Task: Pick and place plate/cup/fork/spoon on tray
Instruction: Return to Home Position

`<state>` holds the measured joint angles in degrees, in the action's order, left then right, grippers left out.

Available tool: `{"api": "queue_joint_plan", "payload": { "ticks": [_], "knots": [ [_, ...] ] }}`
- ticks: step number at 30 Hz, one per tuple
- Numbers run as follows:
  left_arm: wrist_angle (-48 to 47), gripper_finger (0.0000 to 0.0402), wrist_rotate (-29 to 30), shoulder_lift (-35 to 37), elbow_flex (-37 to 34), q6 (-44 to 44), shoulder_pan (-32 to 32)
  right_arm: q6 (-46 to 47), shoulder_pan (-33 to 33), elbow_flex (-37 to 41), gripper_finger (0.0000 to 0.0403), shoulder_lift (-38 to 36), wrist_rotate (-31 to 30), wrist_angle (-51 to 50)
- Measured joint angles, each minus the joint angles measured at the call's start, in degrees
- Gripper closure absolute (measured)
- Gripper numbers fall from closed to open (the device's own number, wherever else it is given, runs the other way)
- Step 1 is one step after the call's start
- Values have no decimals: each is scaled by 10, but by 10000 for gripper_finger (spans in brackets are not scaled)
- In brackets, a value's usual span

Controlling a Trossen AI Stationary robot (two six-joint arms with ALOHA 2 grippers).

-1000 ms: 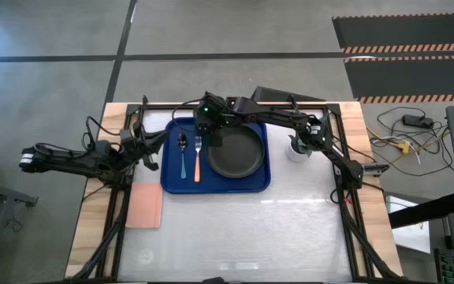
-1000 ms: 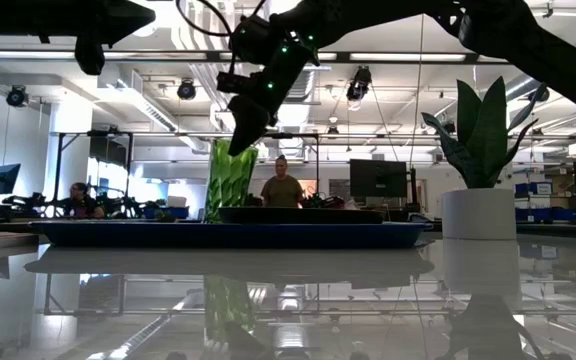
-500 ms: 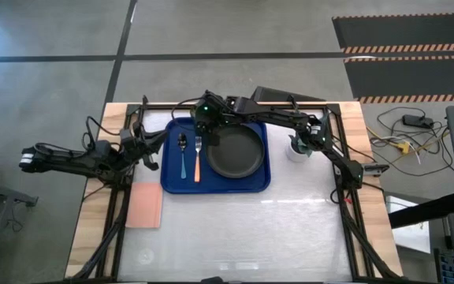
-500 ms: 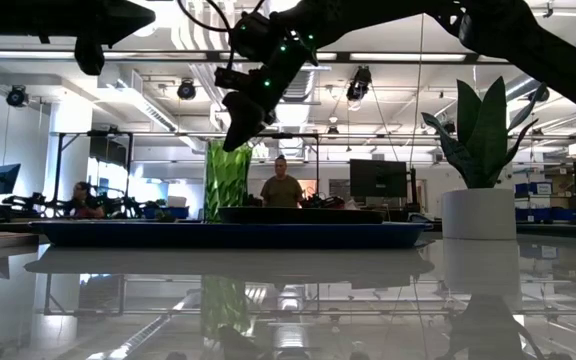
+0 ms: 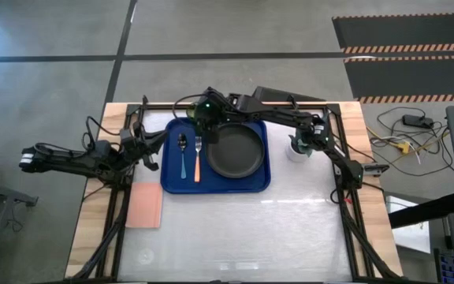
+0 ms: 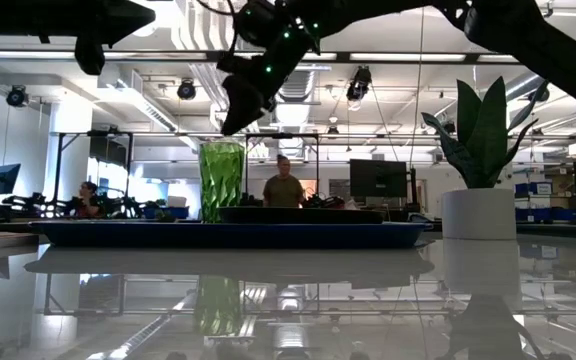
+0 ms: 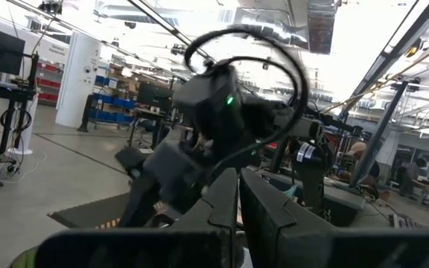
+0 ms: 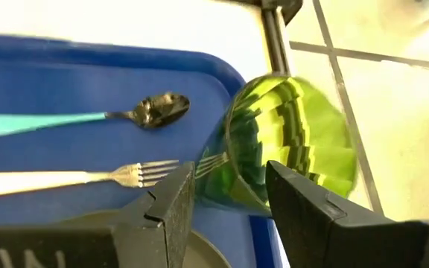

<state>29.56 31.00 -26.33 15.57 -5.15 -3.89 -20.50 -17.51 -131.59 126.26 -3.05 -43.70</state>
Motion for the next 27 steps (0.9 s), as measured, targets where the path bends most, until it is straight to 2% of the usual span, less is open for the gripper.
{"api": "queue_joint_plan", "payload": {
  "ticks": [8,16,22,27],
  "knots": [
    [0,402,0,0,0,0,0,51,16,0,252,-47,1,-27],
    [0,402,1,-2,0,0,0,95,71,24,279,-94,6,-105],
    [0,402,-6,-15,0,-4,0,143,139,113,298,-146,5,-102],
    [-1,402,-7,-22,0,-5,0,197,205,249,310,-211,0,-14]
  ]
}}
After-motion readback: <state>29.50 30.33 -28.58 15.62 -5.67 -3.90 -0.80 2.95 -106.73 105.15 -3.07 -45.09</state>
